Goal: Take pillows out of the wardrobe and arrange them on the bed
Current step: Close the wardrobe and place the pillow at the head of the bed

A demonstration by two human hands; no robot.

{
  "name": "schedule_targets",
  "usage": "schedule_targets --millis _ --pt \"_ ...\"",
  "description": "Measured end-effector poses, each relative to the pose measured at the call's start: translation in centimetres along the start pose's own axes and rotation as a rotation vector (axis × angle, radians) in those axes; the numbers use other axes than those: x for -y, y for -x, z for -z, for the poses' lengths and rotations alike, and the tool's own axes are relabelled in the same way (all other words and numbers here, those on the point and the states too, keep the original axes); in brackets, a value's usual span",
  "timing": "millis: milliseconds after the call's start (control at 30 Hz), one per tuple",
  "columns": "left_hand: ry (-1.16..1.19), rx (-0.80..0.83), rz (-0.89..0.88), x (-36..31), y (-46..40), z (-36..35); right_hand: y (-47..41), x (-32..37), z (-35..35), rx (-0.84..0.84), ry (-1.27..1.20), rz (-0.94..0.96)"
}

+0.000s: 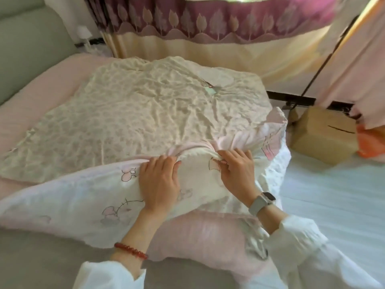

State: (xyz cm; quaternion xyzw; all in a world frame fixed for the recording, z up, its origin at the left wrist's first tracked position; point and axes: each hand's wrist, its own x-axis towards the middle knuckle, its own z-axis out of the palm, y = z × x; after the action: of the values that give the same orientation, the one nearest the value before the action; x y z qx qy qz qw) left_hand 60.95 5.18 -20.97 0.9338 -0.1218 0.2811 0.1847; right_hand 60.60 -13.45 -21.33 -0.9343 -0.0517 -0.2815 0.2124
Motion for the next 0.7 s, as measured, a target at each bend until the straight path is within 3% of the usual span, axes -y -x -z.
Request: schedule_targets --millis 200,433,700 --pt "0.121 0.051 -0.170 -14.8 -2.2 -7.2 3.1 -14.3 8.2 -0.095 0.159 -0.150" --pt "0.128 0.132 -0.301 -34.2 -4.3 -18.2 6.8 -33.4 16.2 0.008 0.104 -0.322" --pt "0.138 0.236 -0.283 -44.2 -10.1 -30.1 3.5 -48.3 16.5 0.038 0.076 -0.476"
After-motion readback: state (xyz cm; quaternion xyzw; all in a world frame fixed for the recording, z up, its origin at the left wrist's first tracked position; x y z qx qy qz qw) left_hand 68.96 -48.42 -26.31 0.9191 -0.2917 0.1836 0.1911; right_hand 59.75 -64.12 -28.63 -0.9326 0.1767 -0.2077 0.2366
